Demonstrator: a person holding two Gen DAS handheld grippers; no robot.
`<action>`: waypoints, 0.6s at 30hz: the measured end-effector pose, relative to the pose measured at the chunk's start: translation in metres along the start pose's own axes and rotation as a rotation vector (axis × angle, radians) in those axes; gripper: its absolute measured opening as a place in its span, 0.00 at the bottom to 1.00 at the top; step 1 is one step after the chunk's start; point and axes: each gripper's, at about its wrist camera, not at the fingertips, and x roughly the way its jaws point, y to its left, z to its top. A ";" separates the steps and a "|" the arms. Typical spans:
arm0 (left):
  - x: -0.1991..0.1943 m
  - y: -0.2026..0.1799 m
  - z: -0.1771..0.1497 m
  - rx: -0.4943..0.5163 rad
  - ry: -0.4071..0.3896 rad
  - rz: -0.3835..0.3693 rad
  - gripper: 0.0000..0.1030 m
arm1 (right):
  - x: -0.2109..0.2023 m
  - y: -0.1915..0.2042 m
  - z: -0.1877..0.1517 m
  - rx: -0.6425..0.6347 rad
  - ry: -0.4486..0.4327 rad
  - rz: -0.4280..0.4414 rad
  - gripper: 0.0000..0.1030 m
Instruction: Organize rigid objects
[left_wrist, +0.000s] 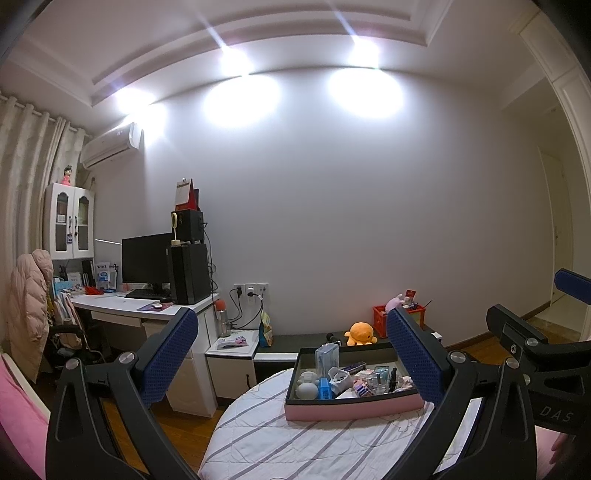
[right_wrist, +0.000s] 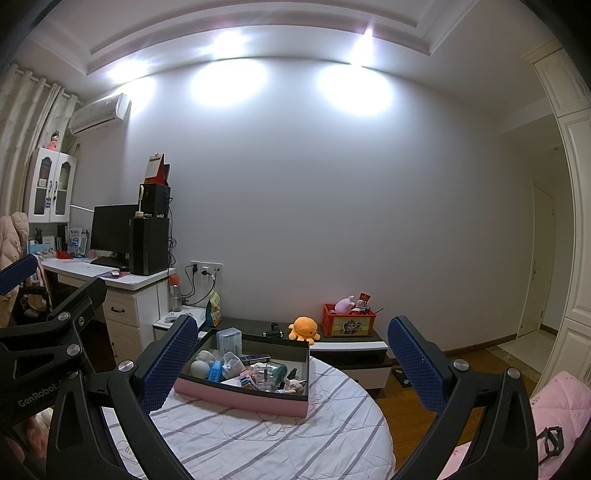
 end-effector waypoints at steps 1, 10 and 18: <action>0.000 0.000 0.000 0.000 0.000 0.000 1.00 | 0.000 0.000 0.000 0.000 0.000 0.000 1.00; 0.002 0.001 -0.002 0.002 0.004 -0.003 1.00 | 0.000 0.001 0.000 -0.001 0.003 0.000 1.00; 0.003 0.000 -0.002 0.002 0.004 -0.003 1.00 | 0.000 0.002 -0.001 -0.001 0.009 0.001 1.00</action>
